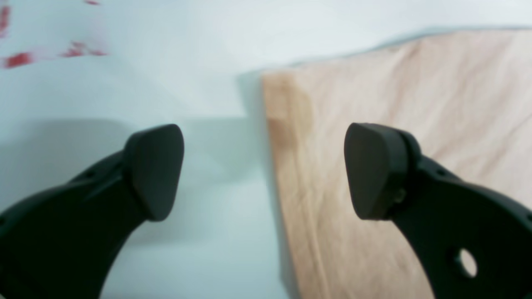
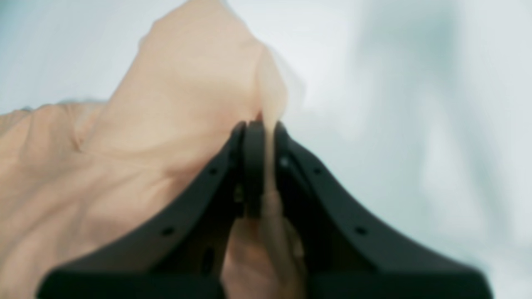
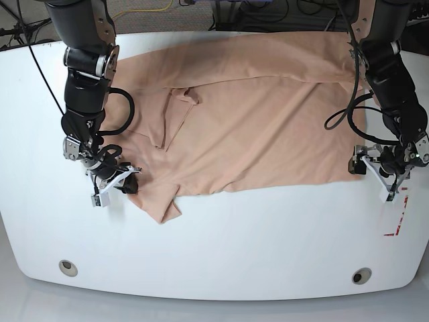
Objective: Fold the T-shirt properly
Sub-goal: 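Move the left gripper along the shirt side toward the hem, then grasp the shirt hem corners with both grippers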
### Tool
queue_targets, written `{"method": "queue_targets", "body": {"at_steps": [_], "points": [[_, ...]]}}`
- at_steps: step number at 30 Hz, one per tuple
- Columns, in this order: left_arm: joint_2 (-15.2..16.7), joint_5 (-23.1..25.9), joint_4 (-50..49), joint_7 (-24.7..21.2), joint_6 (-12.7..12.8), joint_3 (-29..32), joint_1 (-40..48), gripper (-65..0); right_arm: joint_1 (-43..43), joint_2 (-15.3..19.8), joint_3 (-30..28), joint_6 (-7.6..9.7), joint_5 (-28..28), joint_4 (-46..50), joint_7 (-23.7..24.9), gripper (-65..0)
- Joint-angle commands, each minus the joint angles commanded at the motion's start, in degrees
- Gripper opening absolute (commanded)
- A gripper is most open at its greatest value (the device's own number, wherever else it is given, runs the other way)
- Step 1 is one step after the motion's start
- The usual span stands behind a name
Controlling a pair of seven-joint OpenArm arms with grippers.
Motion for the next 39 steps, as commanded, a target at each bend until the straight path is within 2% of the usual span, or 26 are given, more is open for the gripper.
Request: {"method": "queue_targets", "body": {"at_steps": [5,12,18,23,24,26,31,33,39], "points": [[0.0,0.1,-4.1,-2.9,0.0,0.9,-1.1,-6.9,0.0,0.0,0.0,0.0,0.0,0.2,0.0,-62.8],[0.4,0.0,-6.6,-3.3,0.0,3.3,-2.2,-7.1,-2.1,-0.1,0.0,0.0,0.2,3.0,0.0,-62.8],[1.9,0.0,-6.7,-3.2,0.0,3.5,-2.3,-8.3,-3.7,-0.1,0.0,0.0,0.1,5.6,-0.3,-62.8],[2.1,0.1,-6.7,-3.1,0.0,3.5,-2.2,-25.8,-3.9,-0.1,0.0,-0.09,0.1,5.6,-0.3,-62.8],[2.1,0.2,-6.7,-3.1,0.0,3.5,-2.2,-33.3,-3.9,-0.1,0.0,-0.09,0.1,5.6,-0.3,-62.8],[2.1,0.4,-6.8,-3.1,0.0,3.5,-2.2,-42.4,-3.9,-0.1,0.0,-0.09,0.1,5.6,-0.3,-62.8],[2.2,0.4,-6.8,-3.1,0.0,5.7,-2.2,-61.7,-3.7,0.0,0.0,-0.09,0.1,5.6,-1.1,-62.9],[2.2,0.4,-6.8,-3.1,0.0,7.5,-2.2,-65.0,-3.5,0.1,0.0,-0.09,0.1,5.7,-2.1,-62.9],[2.2,0.1,-5.1,-3.1,0.0,9.6,-2.5,-65.0,-2.6,0.1,-0.1,-0.09,0.1,10.8,-5.4,-63.1]]}}
